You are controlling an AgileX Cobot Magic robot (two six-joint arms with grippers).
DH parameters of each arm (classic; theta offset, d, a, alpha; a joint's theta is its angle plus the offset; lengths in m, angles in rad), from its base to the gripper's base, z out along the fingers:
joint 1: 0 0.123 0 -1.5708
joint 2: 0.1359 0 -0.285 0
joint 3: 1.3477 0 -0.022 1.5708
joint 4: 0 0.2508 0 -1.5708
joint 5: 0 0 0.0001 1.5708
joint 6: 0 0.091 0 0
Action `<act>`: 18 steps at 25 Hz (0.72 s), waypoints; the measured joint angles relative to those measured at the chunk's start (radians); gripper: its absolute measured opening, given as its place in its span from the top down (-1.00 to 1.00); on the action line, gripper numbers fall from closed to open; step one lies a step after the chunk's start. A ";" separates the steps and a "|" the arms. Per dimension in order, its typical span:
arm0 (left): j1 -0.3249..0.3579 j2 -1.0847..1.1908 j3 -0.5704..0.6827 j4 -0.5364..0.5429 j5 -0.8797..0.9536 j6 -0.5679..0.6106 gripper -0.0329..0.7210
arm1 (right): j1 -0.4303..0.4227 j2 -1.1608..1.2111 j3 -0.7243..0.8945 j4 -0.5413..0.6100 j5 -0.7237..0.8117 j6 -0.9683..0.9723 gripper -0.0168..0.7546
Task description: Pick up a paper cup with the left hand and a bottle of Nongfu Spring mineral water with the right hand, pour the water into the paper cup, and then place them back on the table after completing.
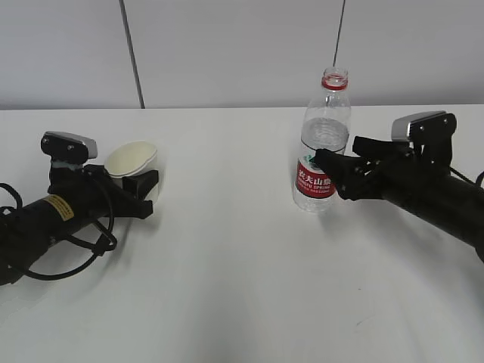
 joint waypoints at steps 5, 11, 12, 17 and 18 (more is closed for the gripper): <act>0.000 0.000 0.000 0.000 0.000 0.000 -0.07 | 0.002 0.060 -0.071 -0.034 0.000 0.017 -0.76; 0.000 0.000 0.000 0.000 0.000 0.000 -0.07 | 0.033 0.113 -0.149 -0.043 0.002 0.024 -0.76; 0.000 0.000 0.000 0.000 0.000 0.000 -0.07 | 0.035 0.121 -0.162 -0.043 0.006 0.024 -0.76; 0.000 0.000 0.000 0.000 -0.001 0.000 -0.07 | 0.038 0.144 -0.189 -0.043 0.019 0.026 -0.74; 0.000 0.000 0.000 0.000 -0.001 0.000 -0.07 | 0.038 0.144 -0.189 -0.045 0.020 0.026 -0.71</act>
